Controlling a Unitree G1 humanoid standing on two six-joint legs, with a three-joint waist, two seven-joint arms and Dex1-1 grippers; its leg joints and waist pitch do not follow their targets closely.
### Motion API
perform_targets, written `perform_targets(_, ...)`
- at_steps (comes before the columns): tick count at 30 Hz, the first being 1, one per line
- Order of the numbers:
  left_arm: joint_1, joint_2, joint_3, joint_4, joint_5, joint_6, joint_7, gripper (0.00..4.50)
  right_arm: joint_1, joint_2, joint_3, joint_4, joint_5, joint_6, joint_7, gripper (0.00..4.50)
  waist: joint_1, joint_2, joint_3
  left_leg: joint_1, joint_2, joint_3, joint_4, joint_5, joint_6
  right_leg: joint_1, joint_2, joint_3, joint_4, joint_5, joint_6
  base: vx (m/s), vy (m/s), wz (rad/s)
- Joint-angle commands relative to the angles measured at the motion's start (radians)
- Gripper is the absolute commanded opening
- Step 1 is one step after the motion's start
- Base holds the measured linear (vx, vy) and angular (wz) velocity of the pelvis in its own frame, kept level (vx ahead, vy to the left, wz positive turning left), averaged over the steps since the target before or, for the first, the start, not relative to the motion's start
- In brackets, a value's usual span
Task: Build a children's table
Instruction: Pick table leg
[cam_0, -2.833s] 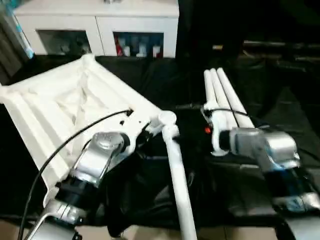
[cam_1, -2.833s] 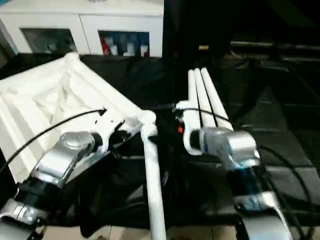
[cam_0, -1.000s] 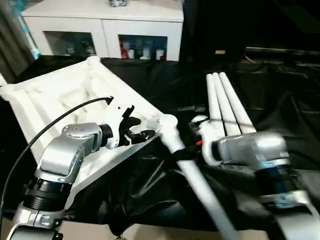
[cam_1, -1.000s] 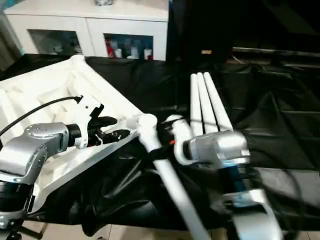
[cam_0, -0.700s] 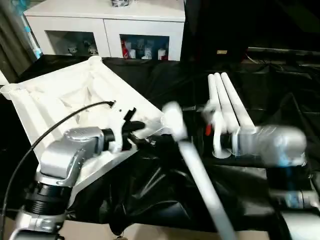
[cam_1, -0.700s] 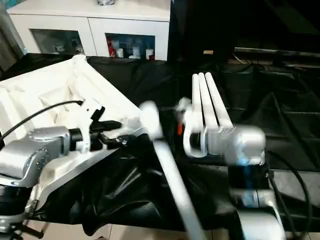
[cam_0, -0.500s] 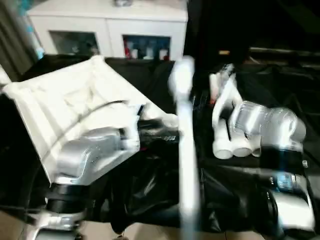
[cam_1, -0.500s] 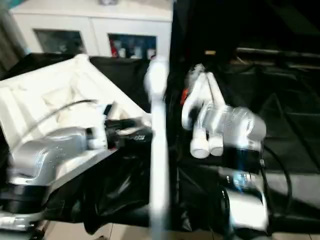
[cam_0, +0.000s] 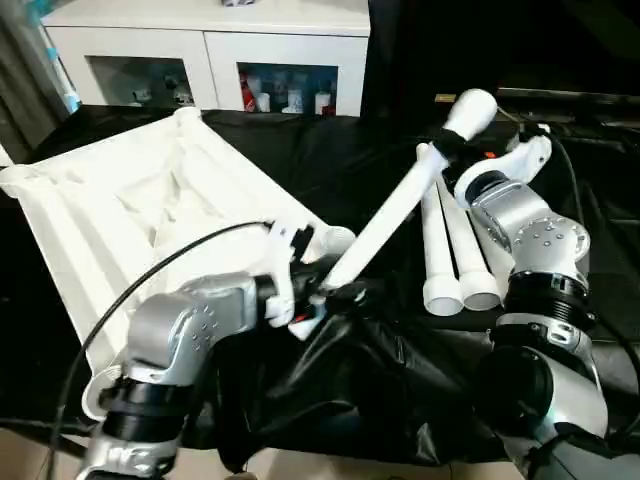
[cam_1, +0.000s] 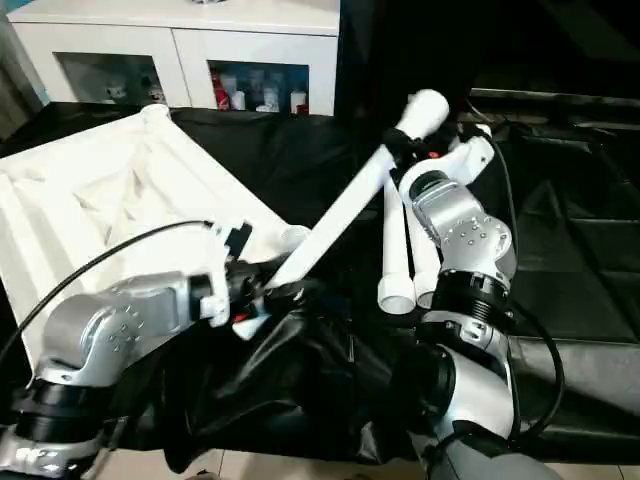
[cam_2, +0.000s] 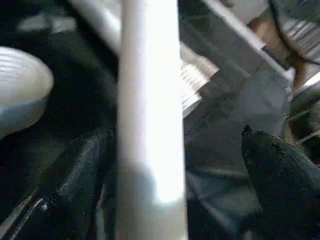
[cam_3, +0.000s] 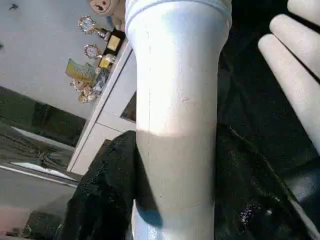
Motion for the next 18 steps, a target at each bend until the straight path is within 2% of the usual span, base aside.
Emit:
perform_targets(1, 0.007, 0.016, -0.014, -0.007, 0.015, -0.005, -0.002, 4.5, -0.044, -0.006, -0.016, 0.003, 0.031, -0.024, -0.004, 1.86, -0.001, 0.003, -0.078, 0.004, 0.013, 0.001, -0.058, -0.05, 0.009, 0.072, -0.048, 0.044, -0.062, -0.057, -0.152, 0.0, 0.0, 0.0)
perform_targets(2, 0.01, 0.032, -0.018, -0.007, 0.013, -0.011, -0.003, 4.22, -0.047, -0.008, -0.014, 0.007, 0.036, -0.033, -0.005, 1.86, 0.0, 0.004, -0.078, 0.004, 0.014, 0.001, -0.058, -0.047, 0.009, 0.072, -0.048, 0.044, -0.061, -0.047, -0.154, 0.0, 0.0, 0.0)
perform_targets(8, 0.006, 0.045, -0.008, -0.005, 0.003, -0.009, 0.004, 3.83, -0.053, -0.016, -0.006, 0.025, 0.053, -0.051, -0.009, 1.86, 0.001, 0.0, -0.081, 0.002, 0.012, 0.003, -0.055, -0.021, 0.019, 0.074, -0.047, 0.044, -0.055, 0.003, -0.168, 0.0, 0.0, 0.0)
perform_targets(18, 0.006, 0.063, -0.026, 0.014, 0.007, -0.026, 0.004, 3.07, -0.063, -0.02, -0.003, 0.047, 0.062, -0.063, -0.006, 1.86, 0.001, 0.0, -0.08, 0.001, 0.012, 0.002, -0.054, -0.031, 0.018, 0.074, -0.049, 0.044, -0.057, -0.034, -0.162, 0.0, 0.0, 0.0)
